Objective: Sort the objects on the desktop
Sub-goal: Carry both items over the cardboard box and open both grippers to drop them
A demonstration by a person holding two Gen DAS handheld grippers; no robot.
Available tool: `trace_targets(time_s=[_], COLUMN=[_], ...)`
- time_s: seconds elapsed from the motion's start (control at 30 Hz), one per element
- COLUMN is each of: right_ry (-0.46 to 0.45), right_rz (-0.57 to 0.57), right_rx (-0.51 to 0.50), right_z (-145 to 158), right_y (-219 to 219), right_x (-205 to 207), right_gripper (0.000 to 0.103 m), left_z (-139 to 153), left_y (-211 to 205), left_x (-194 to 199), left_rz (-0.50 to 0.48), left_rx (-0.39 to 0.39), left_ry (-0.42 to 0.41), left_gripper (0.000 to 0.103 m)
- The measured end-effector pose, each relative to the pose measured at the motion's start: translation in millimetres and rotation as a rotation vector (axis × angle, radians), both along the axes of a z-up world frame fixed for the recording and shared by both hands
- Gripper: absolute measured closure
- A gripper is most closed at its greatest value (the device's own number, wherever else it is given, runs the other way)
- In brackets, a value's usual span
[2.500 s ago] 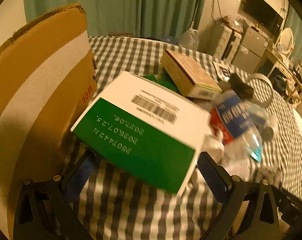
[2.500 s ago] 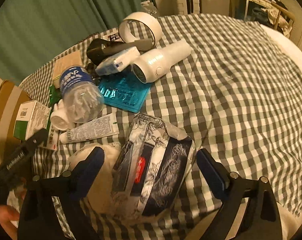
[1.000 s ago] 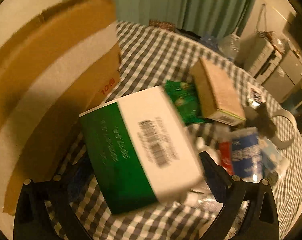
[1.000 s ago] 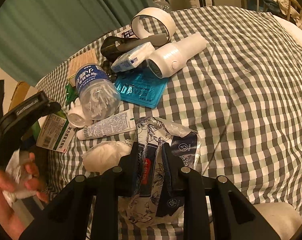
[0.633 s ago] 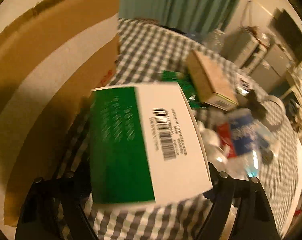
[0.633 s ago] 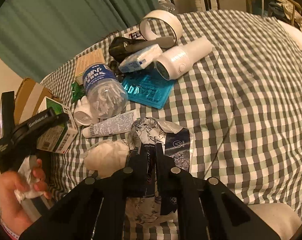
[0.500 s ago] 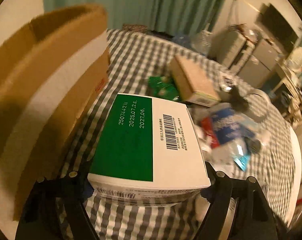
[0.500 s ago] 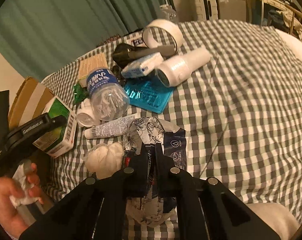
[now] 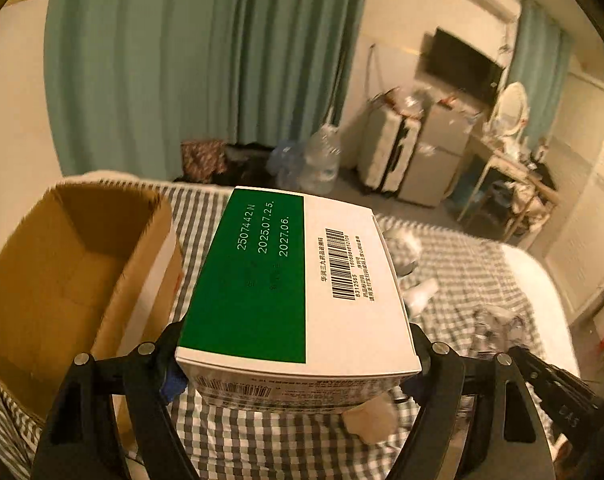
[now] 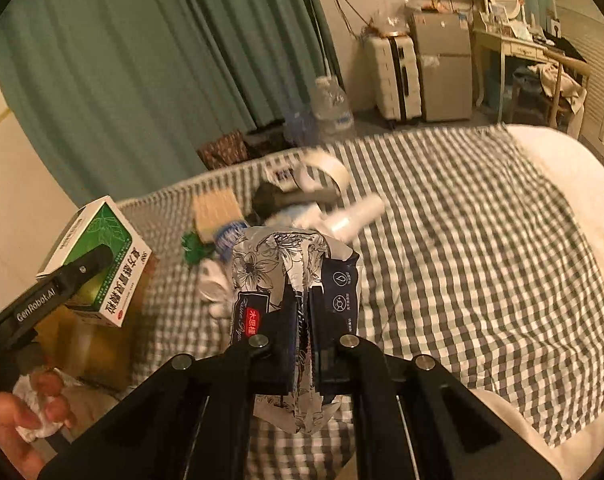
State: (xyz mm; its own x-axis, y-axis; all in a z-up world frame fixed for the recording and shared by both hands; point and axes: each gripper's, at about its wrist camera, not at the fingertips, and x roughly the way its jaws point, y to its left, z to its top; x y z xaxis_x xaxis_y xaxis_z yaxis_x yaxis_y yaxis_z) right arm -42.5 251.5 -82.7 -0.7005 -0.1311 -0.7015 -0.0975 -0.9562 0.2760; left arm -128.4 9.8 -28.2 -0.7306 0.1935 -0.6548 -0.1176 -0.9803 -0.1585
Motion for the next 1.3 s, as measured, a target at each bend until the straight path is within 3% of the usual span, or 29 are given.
trace_targets(time_s=[0.23,0.4,0.53,0.73,1.03,1.07,1.13,1.17,1.3], right_ry=[0.097,0.171,0.168,0.137,0.083,0.082,0.072,0.076,0.124], right_rz=[0.119,0.261,0.380,0.492,0.536,0.532,0.508,0.492,0.464], right_rx=[-0.030,-0.036,-0.109,-0.113,-0.118,-0.122,-0.122,-0.129,-0.140], right_z=[55.3,94.6,102.8,93.3,65.7,65.5,66.8,68.0,81.8], right_y=[-50.1,-117.2,-175.9,-259.5,-308.0,-310.0,-311.6,-309.9,-298.0], right_x=[4.8,-9.6,-35.6,-74.9,-109.5,-112.7,-120.3,-122.8,-118.7], right_gripper=[0.097,0.097,0.097,0.097,0.097,0.094,0.066,0.040,0.038], left_z=[61.3,79.3,68.5,28.6,-10.1,-13.2,-18.2,-20.4,-22.4], left_y=[-66.5,-127.0,-172.9,-231.1,-250.1,-251.0,-252.1,-257.4,-259.2], left_x=[13.4,15.4,9.4,-8.1,-26.3,-27.2,-29.5,-24.1,-19.0], left_rz=[0.079,0.137,0.202,0.275,0.289,0.294,0.310,0.314,0.327], left_rx=[-0.002,-0.040,-0.100,-0.083,-0.056,-0.057,-0.072,-0.078,-0.089], left_ry=[0.120,0.148,0.119,0.031,-0.038,-0.045,-0.059,-0.058,-0.075], left_gripper=[0.021,0.020,0.020,0.020,0.016,0.013,0.002,0.002,0.002])
